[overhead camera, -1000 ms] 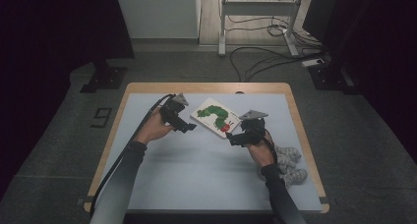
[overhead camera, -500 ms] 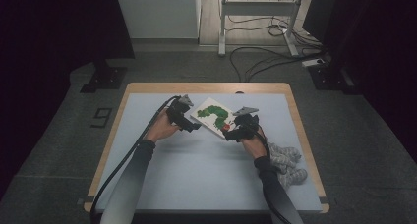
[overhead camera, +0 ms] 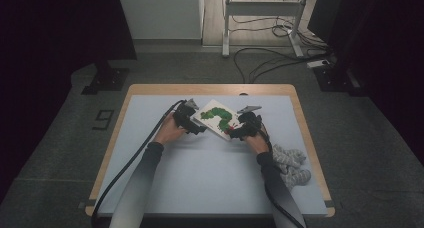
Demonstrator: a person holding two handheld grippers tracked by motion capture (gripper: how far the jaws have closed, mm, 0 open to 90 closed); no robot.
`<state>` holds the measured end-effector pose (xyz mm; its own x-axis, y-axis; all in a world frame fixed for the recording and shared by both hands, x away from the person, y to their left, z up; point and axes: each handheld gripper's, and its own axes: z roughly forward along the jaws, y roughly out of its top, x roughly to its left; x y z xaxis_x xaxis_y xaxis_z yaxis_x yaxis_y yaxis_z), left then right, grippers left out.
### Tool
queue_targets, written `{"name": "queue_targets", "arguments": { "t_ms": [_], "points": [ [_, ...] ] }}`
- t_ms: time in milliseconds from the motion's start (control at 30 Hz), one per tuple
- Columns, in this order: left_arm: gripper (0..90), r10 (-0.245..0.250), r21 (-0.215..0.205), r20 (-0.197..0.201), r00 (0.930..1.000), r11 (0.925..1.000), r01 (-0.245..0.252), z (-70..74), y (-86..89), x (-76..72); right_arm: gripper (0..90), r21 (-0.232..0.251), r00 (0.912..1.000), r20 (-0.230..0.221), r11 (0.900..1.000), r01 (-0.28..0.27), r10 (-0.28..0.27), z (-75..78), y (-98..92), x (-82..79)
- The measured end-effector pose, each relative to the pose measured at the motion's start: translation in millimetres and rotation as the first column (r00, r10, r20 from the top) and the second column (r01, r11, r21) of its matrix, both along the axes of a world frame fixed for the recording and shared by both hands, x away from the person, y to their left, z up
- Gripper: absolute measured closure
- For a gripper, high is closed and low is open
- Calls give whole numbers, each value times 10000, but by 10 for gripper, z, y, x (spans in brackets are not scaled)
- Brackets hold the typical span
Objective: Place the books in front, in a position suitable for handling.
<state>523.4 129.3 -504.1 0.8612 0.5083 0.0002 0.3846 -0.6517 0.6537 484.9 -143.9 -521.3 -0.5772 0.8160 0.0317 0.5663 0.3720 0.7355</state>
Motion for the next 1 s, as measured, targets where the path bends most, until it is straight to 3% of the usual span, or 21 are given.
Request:
{"name": "queue_targets", "arguments": {
  "t_ms": [267, 500, 833, 1000],
  "points": [
    [0, 75, 46, -118, 9999, 10000, -74, -129, -26, 46, 0, 259, 9997, -215, 9996, 68, -62, -72, -46, 105],
    [0, 158, 157, 8, 9999, 9998, -158, -207, -66, 54, 0, 531, 9985, -552, 9986, -38, 67, -88, -67, 183],
    [0, 480, -138, -337, 9983, 9987, -485, -228, -53, 49, 0, 553, 9982, -601, 9984, 71, -38, -90, -45, 153],
    [0, 389, -22, -420, 9984, 9992, -391, -215, -32, 19, 0, 509, 9979, -647, 9987, 3, 30, -85, -25, 109]
  ]
}}
